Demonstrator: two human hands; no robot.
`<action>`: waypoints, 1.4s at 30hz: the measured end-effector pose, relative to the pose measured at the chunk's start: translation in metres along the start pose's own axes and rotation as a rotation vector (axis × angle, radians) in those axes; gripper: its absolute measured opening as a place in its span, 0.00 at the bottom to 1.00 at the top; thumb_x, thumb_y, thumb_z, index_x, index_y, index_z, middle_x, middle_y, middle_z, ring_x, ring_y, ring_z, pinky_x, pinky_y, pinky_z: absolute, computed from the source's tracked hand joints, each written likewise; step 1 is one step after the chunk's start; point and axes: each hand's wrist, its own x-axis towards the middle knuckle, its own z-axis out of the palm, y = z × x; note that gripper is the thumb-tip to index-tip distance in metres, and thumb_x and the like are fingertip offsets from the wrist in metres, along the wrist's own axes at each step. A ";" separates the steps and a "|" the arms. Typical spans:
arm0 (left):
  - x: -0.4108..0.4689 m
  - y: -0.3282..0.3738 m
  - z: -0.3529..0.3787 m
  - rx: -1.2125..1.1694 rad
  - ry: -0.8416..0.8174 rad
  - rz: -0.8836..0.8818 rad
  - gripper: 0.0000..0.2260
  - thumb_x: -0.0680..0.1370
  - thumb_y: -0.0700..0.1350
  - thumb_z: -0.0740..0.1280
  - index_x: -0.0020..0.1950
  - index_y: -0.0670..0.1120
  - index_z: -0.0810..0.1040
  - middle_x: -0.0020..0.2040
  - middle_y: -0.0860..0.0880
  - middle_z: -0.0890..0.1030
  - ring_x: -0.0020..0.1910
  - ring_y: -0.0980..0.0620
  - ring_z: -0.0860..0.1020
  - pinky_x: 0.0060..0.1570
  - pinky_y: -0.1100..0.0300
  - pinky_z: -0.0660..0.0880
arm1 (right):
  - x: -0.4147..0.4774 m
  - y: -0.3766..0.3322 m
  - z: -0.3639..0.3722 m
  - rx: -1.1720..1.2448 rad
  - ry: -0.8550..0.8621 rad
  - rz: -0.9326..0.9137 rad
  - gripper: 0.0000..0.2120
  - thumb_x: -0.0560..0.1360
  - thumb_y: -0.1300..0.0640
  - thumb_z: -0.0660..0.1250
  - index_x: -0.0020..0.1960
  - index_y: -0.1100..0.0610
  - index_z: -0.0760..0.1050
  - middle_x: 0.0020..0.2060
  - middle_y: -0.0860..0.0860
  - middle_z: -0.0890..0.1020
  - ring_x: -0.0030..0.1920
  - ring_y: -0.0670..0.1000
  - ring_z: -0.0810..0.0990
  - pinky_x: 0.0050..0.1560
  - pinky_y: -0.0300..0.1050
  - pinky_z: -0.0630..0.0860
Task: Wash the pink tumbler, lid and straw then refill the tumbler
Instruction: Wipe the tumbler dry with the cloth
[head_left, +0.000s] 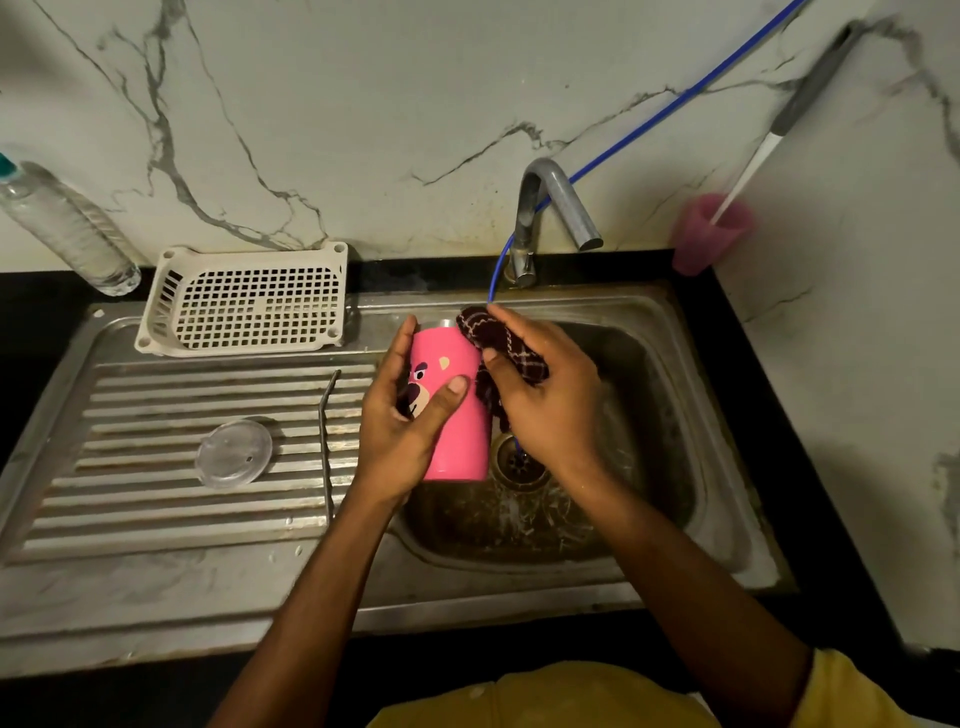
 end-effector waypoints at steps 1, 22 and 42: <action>0.000 0.001 0.002 -0.041 0.020 -0.018 0.41 0.69 0.51 0.77 0.79 0.54 0.64 0.68 0.59 0.76 0.62 0.57 0.80 0.52 0.56 0.81 | 0.007 0.000 -0.001 -0.049 -0.007 -0.005 0.20 0.77 0.57 0.71 0.69 0.50 0.77 0.59 0.46 0.82 0.57 0.37 0.78 0.57 0.25 0.71; 0.007 0.015 0.006 -0.571 0.039 -0.211 0.50 0.61 0.57 0.83 0.77 0.49 0.65 0.64 0.41 0.78 0.50 0.47 0.84 0.40 0.52 0.82 | 0.038 -0.009 0.008 0.049 -0.116 0.195 0.18 0.75 0.52 0.69 0.64 0.43 0.79 0.59 0.45 0.83 0.59 0.46 0.80 0.64 0.52 0.76; 0.009 -0.006 0.003 -0.035 0.000 -0.121 0.25 0.77 0.66 0.64 0.72 0.60 0.69 0.72 0.44 0.72 0.69 0.37 0.73 0.66 0.31 0.70 | -0.025 -0.019 -0.001 -0.038 0.002 0.030 0.23 0.75 0.56 0.69 0.68 0.42 0.76 0.56 0.43 0.79 0.55 0.42 0.80 0.55 0.48 0.80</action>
